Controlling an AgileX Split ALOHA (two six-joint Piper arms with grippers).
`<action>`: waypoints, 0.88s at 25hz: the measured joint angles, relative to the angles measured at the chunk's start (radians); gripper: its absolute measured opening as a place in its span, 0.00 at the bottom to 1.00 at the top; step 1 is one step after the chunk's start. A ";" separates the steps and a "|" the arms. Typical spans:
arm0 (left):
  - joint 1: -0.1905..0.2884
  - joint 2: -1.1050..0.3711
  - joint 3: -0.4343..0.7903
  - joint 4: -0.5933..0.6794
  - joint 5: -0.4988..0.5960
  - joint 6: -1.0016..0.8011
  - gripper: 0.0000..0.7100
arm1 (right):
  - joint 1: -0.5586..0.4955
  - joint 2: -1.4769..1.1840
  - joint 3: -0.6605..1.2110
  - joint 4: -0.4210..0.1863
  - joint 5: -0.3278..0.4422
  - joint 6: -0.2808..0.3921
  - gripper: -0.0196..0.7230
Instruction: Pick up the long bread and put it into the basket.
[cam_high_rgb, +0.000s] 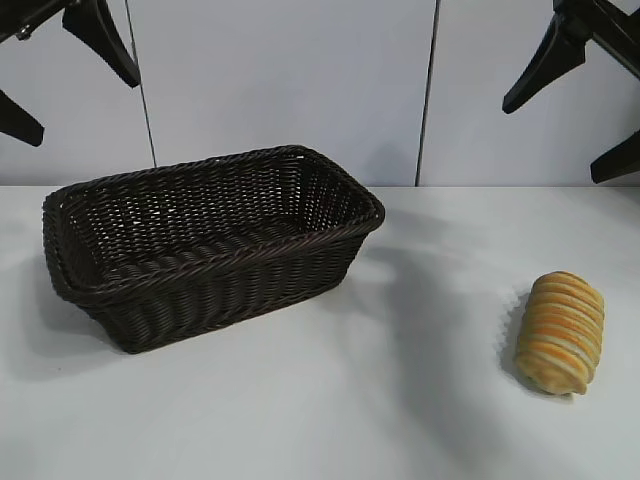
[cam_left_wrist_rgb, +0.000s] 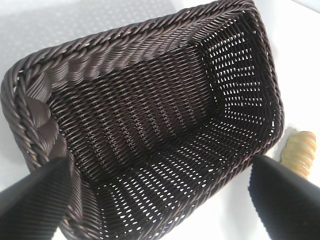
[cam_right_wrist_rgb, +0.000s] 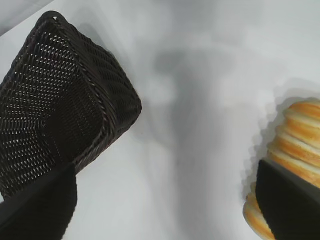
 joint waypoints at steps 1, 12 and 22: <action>0.000 0.000 0.000 0.000 -0.001 0.000 0.98 | 0.000 0.000 0.000 0.000 0.000 0.000 0.96; 0.000 0.000 0.000 0.000 -0.018 -0.001 0.98 | 0.000 0.000 0.000 0.000 0.000 0.000 0.96; 0.000 0.000 0.000 0.000 -0.084 0.001 0.98 | 0.000 0.000 0.000 0.000 0.000 0.000 0.96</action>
